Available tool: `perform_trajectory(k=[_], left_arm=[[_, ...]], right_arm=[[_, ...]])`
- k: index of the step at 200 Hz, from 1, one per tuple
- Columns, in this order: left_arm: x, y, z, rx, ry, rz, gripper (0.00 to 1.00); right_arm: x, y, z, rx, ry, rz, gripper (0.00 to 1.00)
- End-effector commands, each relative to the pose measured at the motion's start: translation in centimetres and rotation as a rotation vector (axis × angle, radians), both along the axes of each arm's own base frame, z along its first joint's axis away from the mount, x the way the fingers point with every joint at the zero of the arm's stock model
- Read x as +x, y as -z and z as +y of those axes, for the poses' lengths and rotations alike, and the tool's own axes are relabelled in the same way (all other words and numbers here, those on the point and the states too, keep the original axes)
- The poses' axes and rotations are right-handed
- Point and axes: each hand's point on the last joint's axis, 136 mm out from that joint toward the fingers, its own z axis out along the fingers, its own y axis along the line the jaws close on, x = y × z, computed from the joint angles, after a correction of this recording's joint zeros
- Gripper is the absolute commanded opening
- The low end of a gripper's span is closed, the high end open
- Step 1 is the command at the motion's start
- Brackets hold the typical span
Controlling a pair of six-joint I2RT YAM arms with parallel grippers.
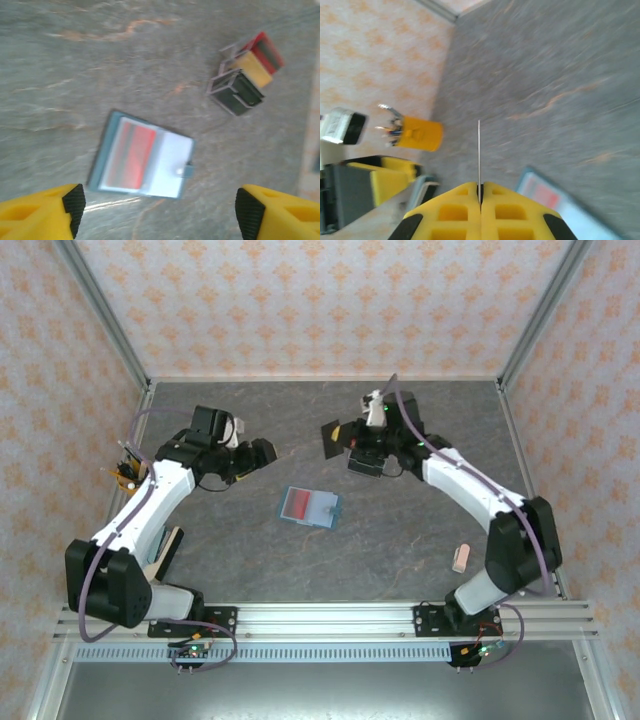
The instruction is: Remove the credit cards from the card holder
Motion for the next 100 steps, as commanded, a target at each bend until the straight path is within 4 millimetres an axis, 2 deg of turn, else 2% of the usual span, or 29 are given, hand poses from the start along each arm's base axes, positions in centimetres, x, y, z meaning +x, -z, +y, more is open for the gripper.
perform_trajectory(k=[1,20,51,72,100], left_arm=[[-2.0,-0.6,3.6,0.234,0.023,-0.019,0.89],[-2.3,-1.0,4.5,0.295,0.027,-0.038,0.94],[-2.5,-1.0,5.9,0.378,0.011,-0.053,1.00],[-2.5,-1.0,5.9,0.379,0.017,-0.055,1.00],[-2.7,-0.9,5.8,0.374,0.019,-0.052,1.00]], right_arm=[[-0.4,1.6,-6.1,-0.337,0.002,-0.102,0.00],[-0.2,1.4,-8.1,-0.430,-0.012,-0.165,0.00],[0.6,1.4,-9.4,-0.603,-0.098,-0.273,0.00],[1.8,1.6,-9.3,-0.685,-0.170,-0.324,0.00],[2.8,3.1,-8.7,-0.773,-0.330,-0.360,0.00]])
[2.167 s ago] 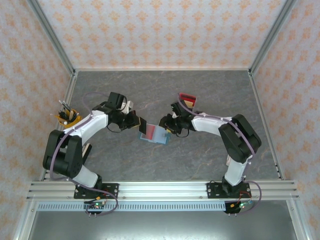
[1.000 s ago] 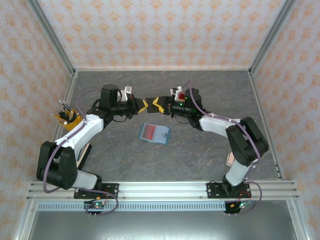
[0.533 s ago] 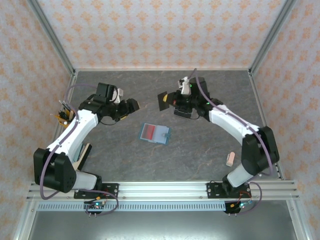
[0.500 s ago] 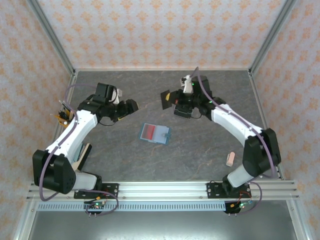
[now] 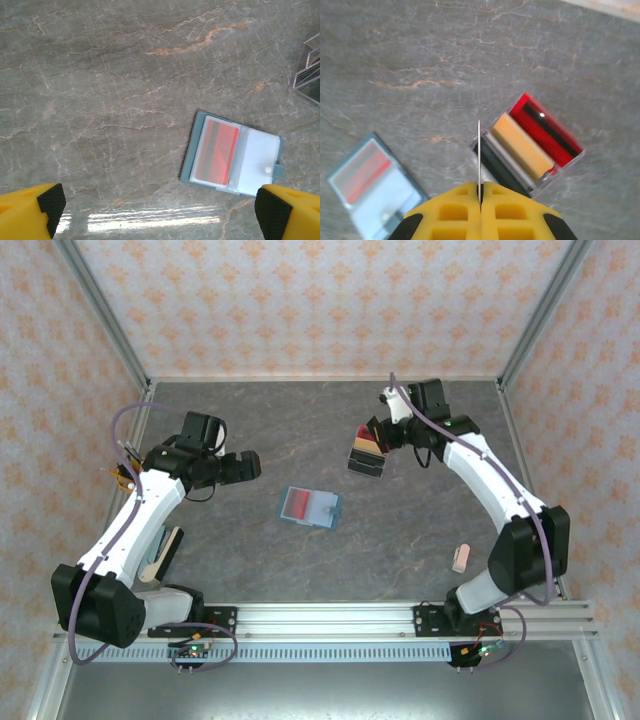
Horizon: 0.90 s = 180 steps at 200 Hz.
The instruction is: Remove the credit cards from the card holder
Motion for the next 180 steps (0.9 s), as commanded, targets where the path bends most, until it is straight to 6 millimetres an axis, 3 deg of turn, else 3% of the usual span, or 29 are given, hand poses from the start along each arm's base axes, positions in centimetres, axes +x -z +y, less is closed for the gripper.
perform_trajectory(k=[1,28,75,122,180], left_arm=[[-0.5,-0.7,0.9,0.049,0.000,-0.011,1.00],[-0.6,-0.7,0.9,0.046,-0.001,-0.015,1.00],[-0.5,-0.3,0.8,0.044,0.005,-0.002,1.00],[-0.3,0.2,0.5,0.038,0.013,0.018,1.00],[-0.1,0.7,0.4,0.040,0.014,0.036,1.00]], right_arm=[[0.4,1.5,-0.2,-0.177,-0.174,-0.033,0.00],[1.5,2.7,0.5,-0.254,-0.308,-0.059,0.00],[0.7,6.2,1.9,-0.305,-0.578,-0.005,0.00],[0.3,8.5,2.0,-0.331,-0.677,0.023,0.00],[1.9,10.3,1.7,-0.384,-0.677,0.023,0.00]])
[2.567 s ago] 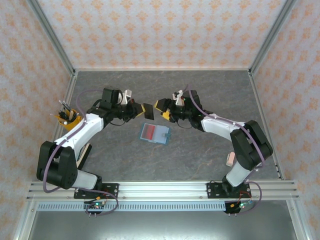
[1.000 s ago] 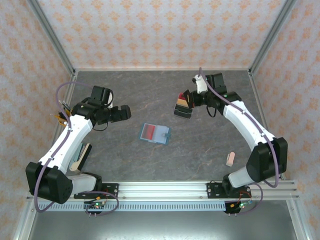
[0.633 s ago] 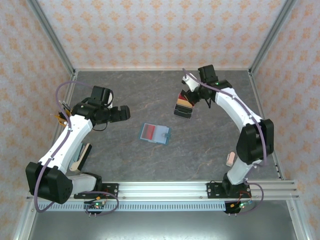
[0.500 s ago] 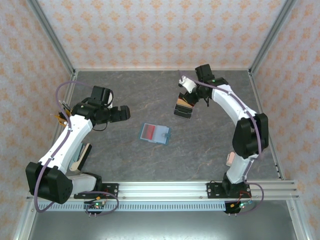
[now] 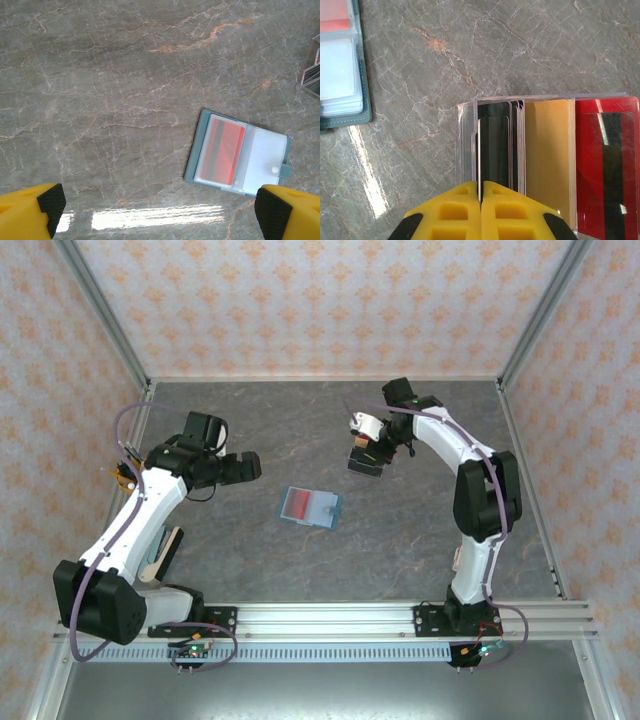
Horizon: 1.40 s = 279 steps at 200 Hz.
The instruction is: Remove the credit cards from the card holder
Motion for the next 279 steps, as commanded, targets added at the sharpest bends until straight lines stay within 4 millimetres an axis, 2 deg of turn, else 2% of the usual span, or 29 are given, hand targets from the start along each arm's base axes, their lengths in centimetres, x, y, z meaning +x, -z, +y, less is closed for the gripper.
perform_trajectory(k=[1,60,89,125,160,191,233,261,270,279], left_arm=[[-0.3,0.1,0.4,0.029,0.010,0.020,1.00],[-0.3,0.3,0.4,0.031,0.010,0.026,1.00],[-0.4,0.4,0.4,0.030,0.011,0.030,1.00],[-0.3,0.4,0.3,0.027,0.014,0.031,1.00],[-0.3,0.4,0.3,0.024,0.013,0.029,1.00],[-0.4,0.8,0.1,0.008,0.010,0.042,1.00],[-0.2,1.7,-0.8,-0.045,0.000,0.064,1.00],[0.3,2.7,-2.0,-0.118,-0.005,0.083,1.00],[0.3,3.1,-2.3,-0.133,-0.010,0.093,1.00],[0.6,3.5,-2.5,-0.149,-0.014,0.098,1.00]], right_arm=[[1.0,-0.3,0.2,-0.016,-0.034,-0.037,0.00],[1.6,1.0,0.5,-0.023,-0.045,-0.007,0.00],[1.7,1.6,0.5,-0.024,-0.044,0.006,0.11],[2.1,0.8,0.4,-0.024,-0.018,-0.018,0.21],[2.3,-1.7,0.4,0.011,0.044,-0.062,0.24],[2.5,-4.5,0.3,0.104,0.255,-0.052,0.25],[0.8,-8.0,1.7,0.397,0.616,0.036,0.29],[-1.0,-7.9,2.1,0.423,0.868,0.083,0.34],[-1.5,-7.6,1.9,0.439,0.990,0.152,0.35],[-2.5,-7.0,2.7,0.474,1.049,0.255,0.35]])
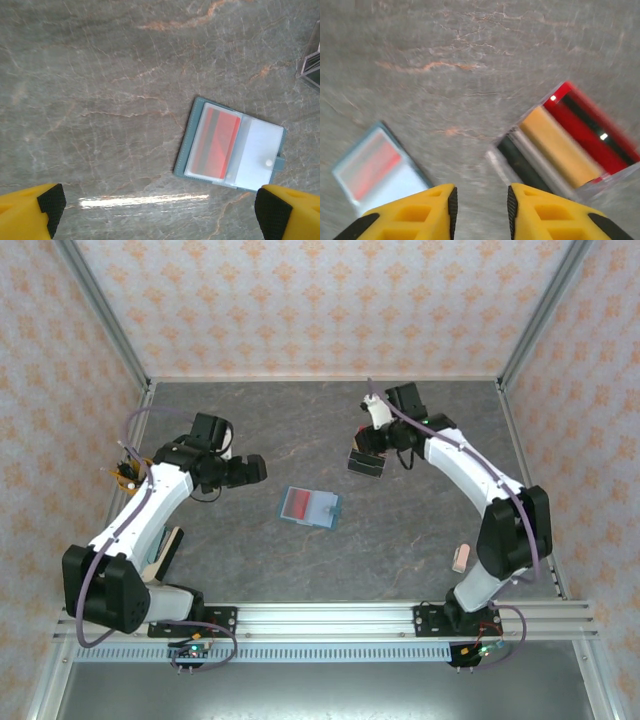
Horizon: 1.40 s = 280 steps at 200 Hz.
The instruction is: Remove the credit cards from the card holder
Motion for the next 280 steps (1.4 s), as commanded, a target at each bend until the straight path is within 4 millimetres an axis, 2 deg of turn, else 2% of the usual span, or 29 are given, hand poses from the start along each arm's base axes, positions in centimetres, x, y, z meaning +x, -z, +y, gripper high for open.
perform_trajectory(k=[1,31,69,90,114,152,183,230,280], left_arm=[[0.6,0.9,-1.1,-0.068,-0.018,0.014,1.00],[1.0,2.1,-2.5,-0.130,-0.026,0.035,1.00],[1.4,4.2,-5.0,-0.187,-0.035,0.088,1.00],[1.4,5.3,-6.4,-0.198,-0.017,0.112,1.00],[1.4,6.1,-7.7,-0.201,0.003,0.132,0.99],[1.4,7.3,-8.6,-0.207,0.001,0.158,0.98],[1.5,7.7,-9.2,-0.217,0.009,0.173,0.93],[1.4,9.1,-9.8,-0.217,0.009,0.218,0.80],[1.2,10.4,-10.4,-0.218,0.021,0.265,0.59]], right_arm=[[-0.8,0.3,0.6,0.179,0.321,0.185,0.35],[-3.6,3.6,3.4,0.252,0.434,0.303,0.39],[-5.7,8.1,6.5,0.235,0.443,0.435,0.40],[-6.4,10.0,7.2,0.193,0.437,0.481,0.39],[-7.0,11.9,7.1,0.134,0.447,0.511,0.39],[-7.9,13.7,7.3,0.072,0.427,0.549,0.37],[-7.7,14.7,7.3,0.030,0.409,0.558,0.34],[-7.6,16.1,7.0,-0.045,0.394,0.568,0.28],[-7.4,17.2,6.6,-0.103,0.380,0.569,0.21]])
